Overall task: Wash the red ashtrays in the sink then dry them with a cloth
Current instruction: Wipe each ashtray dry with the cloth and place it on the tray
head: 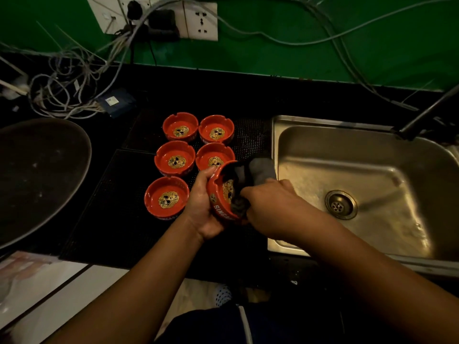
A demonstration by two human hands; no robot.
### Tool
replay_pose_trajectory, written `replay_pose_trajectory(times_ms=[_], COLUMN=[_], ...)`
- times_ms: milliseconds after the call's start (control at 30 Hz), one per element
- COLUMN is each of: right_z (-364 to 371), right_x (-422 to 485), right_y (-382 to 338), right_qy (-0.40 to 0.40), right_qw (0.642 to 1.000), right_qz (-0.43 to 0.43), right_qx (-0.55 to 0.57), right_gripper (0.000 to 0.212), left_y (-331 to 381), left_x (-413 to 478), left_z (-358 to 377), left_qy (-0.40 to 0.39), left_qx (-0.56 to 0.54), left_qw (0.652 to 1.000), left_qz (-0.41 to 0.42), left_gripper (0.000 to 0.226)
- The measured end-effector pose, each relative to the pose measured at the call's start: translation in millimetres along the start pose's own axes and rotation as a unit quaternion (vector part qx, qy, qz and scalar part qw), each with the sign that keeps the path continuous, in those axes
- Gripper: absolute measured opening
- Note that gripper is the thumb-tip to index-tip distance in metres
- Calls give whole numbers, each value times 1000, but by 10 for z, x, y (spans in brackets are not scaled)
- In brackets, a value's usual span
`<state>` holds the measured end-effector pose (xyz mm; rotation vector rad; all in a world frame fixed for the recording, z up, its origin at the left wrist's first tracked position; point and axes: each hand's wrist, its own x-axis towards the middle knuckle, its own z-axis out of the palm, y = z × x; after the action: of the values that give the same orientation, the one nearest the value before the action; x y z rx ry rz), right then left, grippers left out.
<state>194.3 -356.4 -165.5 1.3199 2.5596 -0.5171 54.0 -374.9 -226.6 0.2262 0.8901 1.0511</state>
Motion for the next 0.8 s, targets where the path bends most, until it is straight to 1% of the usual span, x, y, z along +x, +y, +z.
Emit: replay_pose_trajectory(times_ms=[33,100,167,233,300,367,467,533,567,633,700,733,767,800], right_z=[13,10,-8,-15,-29,-34,-83,-114,-134,-151,-128,-110,-100,-88], right_x=[1,27,75,137,171,172,145,136,124,93,95,103,112,125], right_y=[25,58,67,57,42,20,-2,12,23,51,99,138,169,194], right_qy=[22,58,72,72,57,57,56,40,26,-4,-7,9,33,54], right_qw=[1000,998,995,990,972,941,911,903,908,942,980,990,993,992], right_qz=[15,16,5,2,6,-25,-45,-38,-32,-22,0,11,21,32], right_qx=[-5,30,68,119,229,333,406,425,416,335,200,143,115,112], right_gripper=[25,34,47,53,48,37,31,28,24,14,22,28,34,40], left_y=[19,62,87,94,101,128,223,277,292,307,319,323,323,318], left_x=[3,-2,-15,-6,13,33,57,62,64,61,65,60,55,56], left_z=[7,13,25,32,38,48,88,84,73,56,41,43,44,48], left_qy=[-8,-13,-23,-20,-6,-11,-13,-18,-20,-10,-14,-22,-29,-35], left_qx=[7,8,4,10,15,23,47,56,59,71,84,86,88,90], left_qw=[1000,1000,1000,1000,1000,1000,999,998,998,997,996,996,995,995], left_qz=[-2,-4,-7,-7,-8,-7,18,25,26,30,28,24,19,15], left_gripper=[59,58,58,59,61,65,64,62,61,62,64,64,64,63])
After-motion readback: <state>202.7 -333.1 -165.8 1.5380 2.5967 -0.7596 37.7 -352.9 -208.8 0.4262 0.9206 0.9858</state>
